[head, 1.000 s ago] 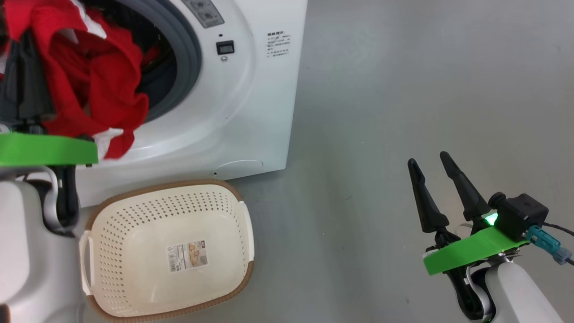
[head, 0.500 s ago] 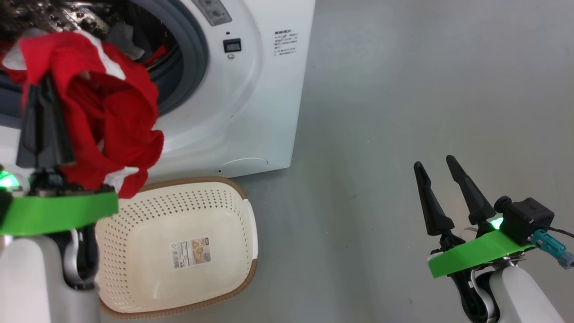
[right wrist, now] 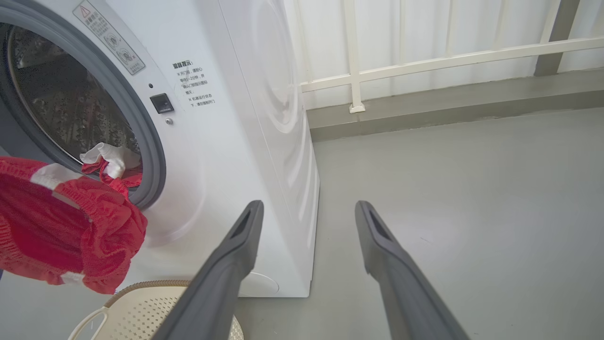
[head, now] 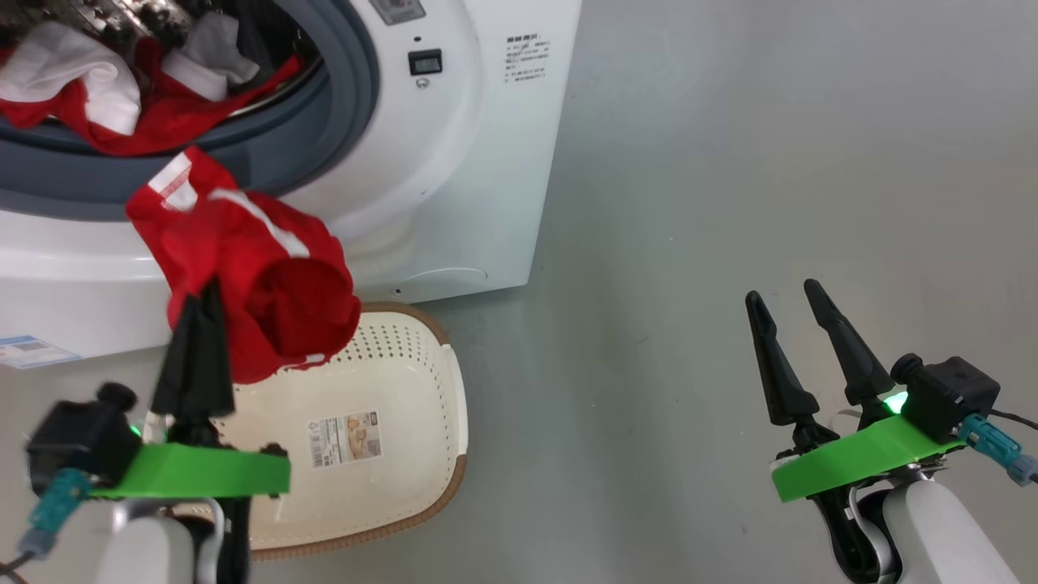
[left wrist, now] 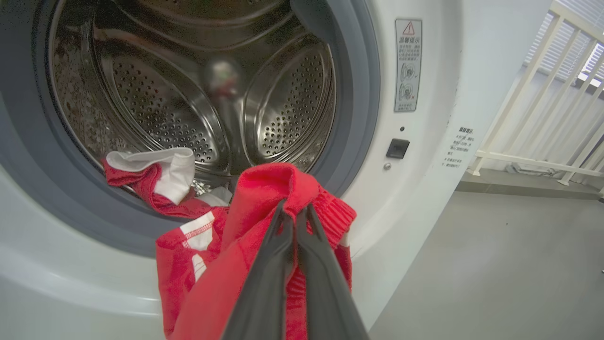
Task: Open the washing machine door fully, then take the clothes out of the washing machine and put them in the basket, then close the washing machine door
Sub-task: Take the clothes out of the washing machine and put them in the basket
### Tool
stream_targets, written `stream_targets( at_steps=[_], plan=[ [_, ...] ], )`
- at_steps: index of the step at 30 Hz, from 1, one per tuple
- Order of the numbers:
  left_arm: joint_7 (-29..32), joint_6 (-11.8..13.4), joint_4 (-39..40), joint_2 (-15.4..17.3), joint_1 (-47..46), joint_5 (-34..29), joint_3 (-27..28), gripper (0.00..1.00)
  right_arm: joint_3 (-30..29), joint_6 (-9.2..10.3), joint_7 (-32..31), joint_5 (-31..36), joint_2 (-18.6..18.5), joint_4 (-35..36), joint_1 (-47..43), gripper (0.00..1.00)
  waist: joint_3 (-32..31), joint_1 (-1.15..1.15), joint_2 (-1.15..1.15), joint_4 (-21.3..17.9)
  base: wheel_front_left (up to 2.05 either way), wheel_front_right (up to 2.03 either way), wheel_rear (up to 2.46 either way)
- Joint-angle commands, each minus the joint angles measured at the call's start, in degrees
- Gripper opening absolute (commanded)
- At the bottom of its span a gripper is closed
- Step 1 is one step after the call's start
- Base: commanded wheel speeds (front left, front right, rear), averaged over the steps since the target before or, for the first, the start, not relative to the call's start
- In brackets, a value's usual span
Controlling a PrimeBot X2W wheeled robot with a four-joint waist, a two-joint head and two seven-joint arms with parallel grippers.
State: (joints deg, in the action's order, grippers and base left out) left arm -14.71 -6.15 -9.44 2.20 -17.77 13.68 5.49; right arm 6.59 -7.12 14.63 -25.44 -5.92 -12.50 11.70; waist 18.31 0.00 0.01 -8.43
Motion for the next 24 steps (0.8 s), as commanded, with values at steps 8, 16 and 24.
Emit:
stream_targets(
  at_steps=[8, 16, 24],
  plan=[
    [-0.3, 2.0, -8.2, 0.7, 2.2, 0.4, -1.7, 0.00, 1.8, -0.36, 0.4, -0.2, -0.6, 1.9, 1.2, 1.00, 1.8, 0.00, -0.01, 0.0, 0.00, 0.00, 0.00],
    [-0.3, 2.0, -18.4, 0.7, 0.0, -0.6, -2.1, 0.00, 2.5, -0.36, 0.4, -0.3, -0.5, 2.2, 2.4, 1.00, 4.7, 0.00, -0.01, -0.6, 0.00, 0.00, 0.00],
    [-0.3, 1.4, -25.4, 0.7, -4.6, -3.0, -1.7, 0.00, 2.9, -0.36, 0.4, -0.2, 0.3, 2.5, 4.2, 1.00, 9.0, 0.00, -0.01, -1.8, 0.00, 0.00, 0.00]
  ],
)
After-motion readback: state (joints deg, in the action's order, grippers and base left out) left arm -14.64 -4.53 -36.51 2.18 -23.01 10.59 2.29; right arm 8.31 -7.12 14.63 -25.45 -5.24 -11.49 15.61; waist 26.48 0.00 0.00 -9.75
